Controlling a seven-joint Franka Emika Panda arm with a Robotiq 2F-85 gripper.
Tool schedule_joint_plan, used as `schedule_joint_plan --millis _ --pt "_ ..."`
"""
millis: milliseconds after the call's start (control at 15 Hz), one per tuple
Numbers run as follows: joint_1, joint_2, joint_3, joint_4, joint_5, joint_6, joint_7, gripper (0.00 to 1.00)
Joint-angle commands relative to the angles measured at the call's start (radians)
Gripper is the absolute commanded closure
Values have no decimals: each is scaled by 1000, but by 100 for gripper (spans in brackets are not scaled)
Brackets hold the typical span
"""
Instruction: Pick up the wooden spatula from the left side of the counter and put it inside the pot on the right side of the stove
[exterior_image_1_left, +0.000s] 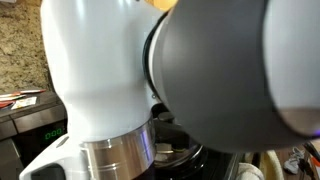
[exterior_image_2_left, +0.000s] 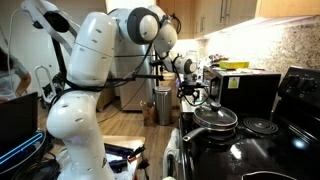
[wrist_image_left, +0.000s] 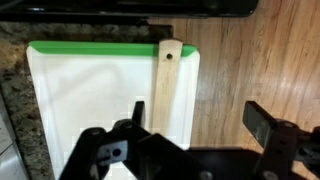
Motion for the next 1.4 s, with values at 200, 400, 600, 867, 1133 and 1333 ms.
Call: schedule_joint_plan --millis 200,400,600,867,1133,1333 --pt "45 89 -6 50 -50 54 97 0" --pt "66 102 -21 37 -79 94 168 0" --pt "79 111 -32 27 -106 115 224 0" --pt "87 122 -39 27 -125 117 257 26" --pt "96 130 -51 28 -142 121 269 0" --pt "97 132 -59 34 -157 122 275 0"
